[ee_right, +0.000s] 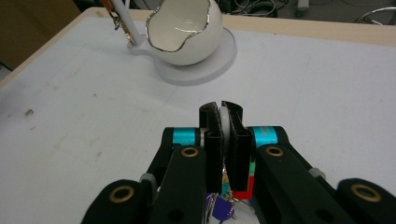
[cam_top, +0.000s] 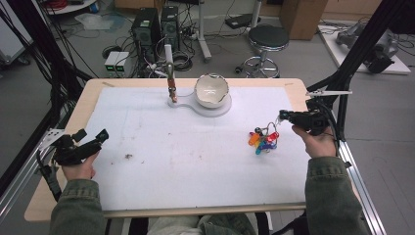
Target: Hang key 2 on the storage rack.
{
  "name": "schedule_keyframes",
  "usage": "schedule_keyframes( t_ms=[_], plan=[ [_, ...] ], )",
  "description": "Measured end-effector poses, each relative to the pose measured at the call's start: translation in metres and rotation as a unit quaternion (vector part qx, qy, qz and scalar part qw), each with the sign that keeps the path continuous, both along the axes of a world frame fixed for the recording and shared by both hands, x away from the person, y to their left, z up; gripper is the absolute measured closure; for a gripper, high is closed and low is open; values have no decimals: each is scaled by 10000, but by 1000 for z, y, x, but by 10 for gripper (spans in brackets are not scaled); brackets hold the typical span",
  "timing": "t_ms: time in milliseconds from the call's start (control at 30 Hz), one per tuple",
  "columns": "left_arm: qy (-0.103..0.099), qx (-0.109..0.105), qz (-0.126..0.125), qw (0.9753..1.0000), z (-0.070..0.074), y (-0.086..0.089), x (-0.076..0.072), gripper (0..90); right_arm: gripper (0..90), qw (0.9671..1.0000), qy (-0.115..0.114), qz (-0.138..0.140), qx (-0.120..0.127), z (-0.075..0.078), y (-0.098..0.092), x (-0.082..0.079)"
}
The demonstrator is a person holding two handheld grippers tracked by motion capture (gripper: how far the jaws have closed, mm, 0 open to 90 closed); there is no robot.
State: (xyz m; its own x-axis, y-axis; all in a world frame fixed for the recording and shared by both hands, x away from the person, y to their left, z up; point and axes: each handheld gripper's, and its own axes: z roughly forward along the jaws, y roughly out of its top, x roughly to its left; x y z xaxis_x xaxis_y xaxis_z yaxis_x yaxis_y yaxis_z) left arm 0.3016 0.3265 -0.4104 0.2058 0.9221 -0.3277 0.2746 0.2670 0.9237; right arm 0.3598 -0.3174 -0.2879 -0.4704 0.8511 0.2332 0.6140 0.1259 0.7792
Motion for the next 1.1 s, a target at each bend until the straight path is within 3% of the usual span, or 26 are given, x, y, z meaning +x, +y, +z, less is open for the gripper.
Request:
schedule_keyframes(
  t_ms=[667,1100],
  plan=[
    [-23,-2,-23,10000,1,0,-1,56,875,9983,-310,370,322,36,27,0],
    [-76,-9,-110,9999,4,-3,-2,56,875,9956,-453,718,405,57,60,1]
  ],
)
